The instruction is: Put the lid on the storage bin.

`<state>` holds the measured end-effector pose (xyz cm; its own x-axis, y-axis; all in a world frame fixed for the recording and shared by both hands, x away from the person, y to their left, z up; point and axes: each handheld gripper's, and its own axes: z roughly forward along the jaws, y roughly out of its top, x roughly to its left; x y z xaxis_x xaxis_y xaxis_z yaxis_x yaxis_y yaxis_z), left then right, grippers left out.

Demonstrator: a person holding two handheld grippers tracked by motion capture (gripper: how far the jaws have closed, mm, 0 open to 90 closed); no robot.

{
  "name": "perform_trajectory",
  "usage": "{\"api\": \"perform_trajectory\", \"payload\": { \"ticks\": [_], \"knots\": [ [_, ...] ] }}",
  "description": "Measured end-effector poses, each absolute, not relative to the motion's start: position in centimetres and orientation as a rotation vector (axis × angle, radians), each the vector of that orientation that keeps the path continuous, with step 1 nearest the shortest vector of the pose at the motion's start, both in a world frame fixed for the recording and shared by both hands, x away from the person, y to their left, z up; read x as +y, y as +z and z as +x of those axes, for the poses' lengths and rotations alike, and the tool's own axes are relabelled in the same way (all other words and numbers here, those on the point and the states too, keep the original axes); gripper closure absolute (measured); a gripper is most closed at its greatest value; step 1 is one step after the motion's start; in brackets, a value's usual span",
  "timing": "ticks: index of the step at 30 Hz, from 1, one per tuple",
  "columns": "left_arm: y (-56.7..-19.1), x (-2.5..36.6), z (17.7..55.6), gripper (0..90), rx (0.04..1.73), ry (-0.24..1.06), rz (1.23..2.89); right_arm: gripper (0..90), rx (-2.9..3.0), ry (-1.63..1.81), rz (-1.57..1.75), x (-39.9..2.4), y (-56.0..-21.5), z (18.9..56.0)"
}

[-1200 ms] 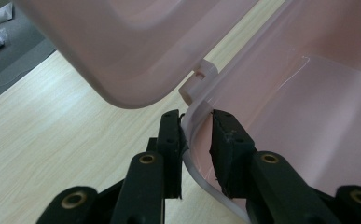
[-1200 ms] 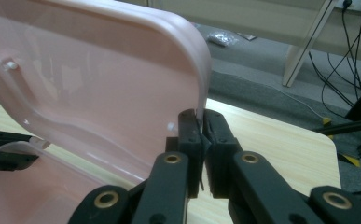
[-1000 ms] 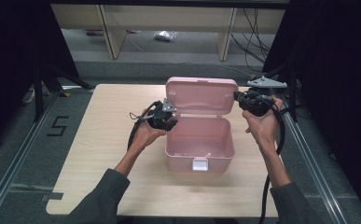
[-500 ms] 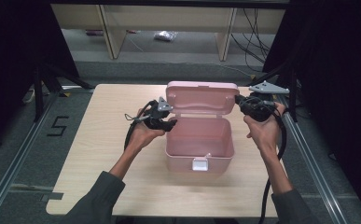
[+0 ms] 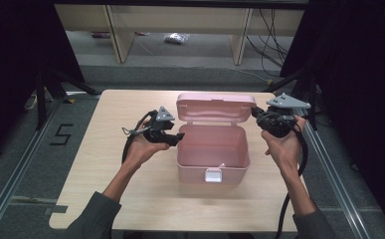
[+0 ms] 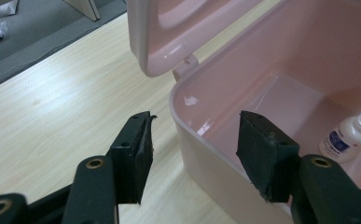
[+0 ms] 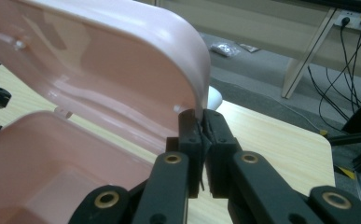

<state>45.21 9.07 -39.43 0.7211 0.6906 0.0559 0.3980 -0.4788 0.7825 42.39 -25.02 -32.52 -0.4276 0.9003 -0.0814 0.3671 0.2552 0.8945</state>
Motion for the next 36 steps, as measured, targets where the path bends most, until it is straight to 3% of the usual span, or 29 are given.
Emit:
{"api": "perform_trajectory", "payload": {
  "ticks": [36],
  "knots": [
    [-38.8, 12.0, 37.8, 39.5, 0.778, 0.422, 2.073, 85.1, 1.931, 1.159, 1.093, -25.7, -34.5, 39.1]
  ]
}}
